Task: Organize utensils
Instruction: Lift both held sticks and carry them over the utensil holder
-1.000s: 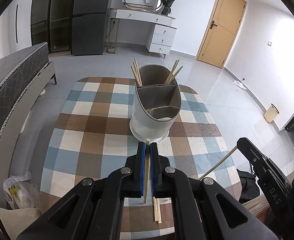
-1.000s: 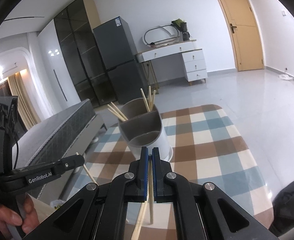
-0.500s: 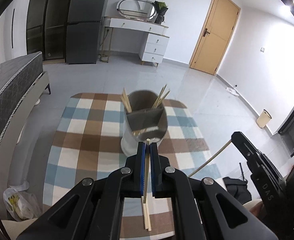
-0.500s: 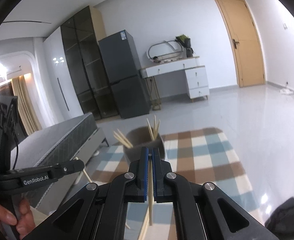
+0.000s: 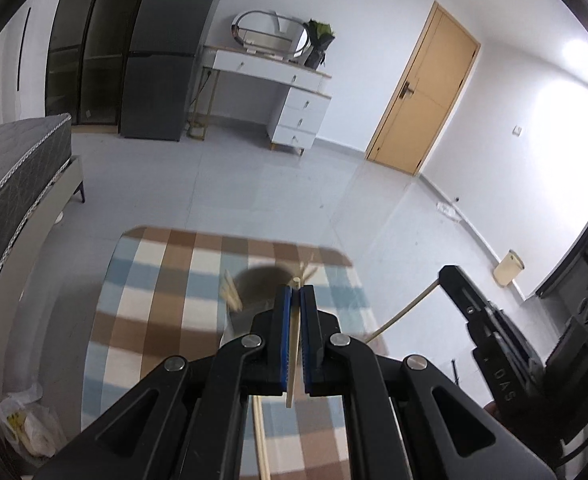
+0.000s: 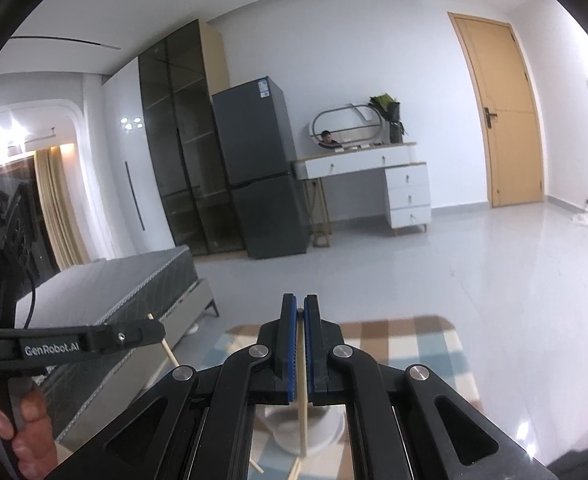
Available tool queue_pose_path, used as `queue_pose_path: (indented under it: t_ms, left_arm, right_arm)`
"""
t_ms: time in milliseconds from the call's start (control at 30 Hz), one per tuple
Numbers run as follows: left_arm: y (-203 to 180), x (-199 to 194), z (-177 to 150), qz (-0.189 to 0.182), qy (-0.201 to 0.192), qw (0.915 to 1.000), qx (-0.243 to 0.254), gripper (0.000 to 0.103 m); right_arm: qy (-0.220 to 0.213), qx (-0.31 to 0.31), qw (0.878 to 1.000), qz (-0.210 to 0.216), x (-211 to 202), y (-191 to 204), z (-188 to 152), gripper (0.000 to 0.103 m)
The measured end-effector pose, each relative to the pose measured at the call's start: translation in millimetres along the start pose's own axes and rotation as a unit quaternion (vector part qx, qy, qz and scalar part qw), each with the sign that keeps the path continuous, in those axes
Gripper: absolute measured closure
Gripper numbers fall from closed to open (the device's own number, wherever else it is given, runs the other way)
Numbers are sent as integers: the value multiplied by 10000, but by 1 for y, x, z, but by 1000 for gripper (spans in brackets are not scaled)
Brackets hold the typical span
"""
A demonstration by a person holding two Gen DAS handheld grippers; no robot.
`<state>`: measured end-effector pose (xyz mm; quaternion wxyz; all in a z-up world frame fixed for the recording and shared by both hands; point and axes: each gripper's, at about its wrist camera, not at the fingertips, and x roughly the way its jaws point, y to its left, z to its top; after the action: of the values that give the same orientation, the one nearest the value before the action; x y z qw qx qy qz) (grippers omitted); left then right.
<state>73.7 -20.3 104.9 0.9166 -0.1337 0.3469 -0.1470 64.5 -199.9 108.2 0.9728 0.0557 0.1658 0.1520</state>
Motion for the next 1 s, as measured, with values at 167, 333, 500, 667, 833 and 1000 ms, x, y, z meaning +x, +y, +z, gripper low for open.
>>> queue_pose_path:
  t_ms: [167,333,500,667,833,1000]
  left_arm:
    - [4,10,31,-61,-200,9998,-66,102]
    - [16,23,53,-91,-343,9991,-215,102]
    - [32,36,64,-20,-439,9985,-322,102]
    - [48,56,62,-31,-359,9982,-480,102]
    - [59,69,53,41,-327,9979,-550,102]
    - [63,78,46,-90,-78,9981,-606,102]
  right_arm:
    - [-85,-119,9998,137,25,4,27,100]
    - [-113,-252,9993,271,54,11,45,100]
    - [-74,-342,9987,361,77,15,46,100]
    - [14,-398,9985,387,91,17,37,100]
    - [154,-401,9984,374,101,14,25,100]
    - [320,-399,9981,335,107,13,17,100]
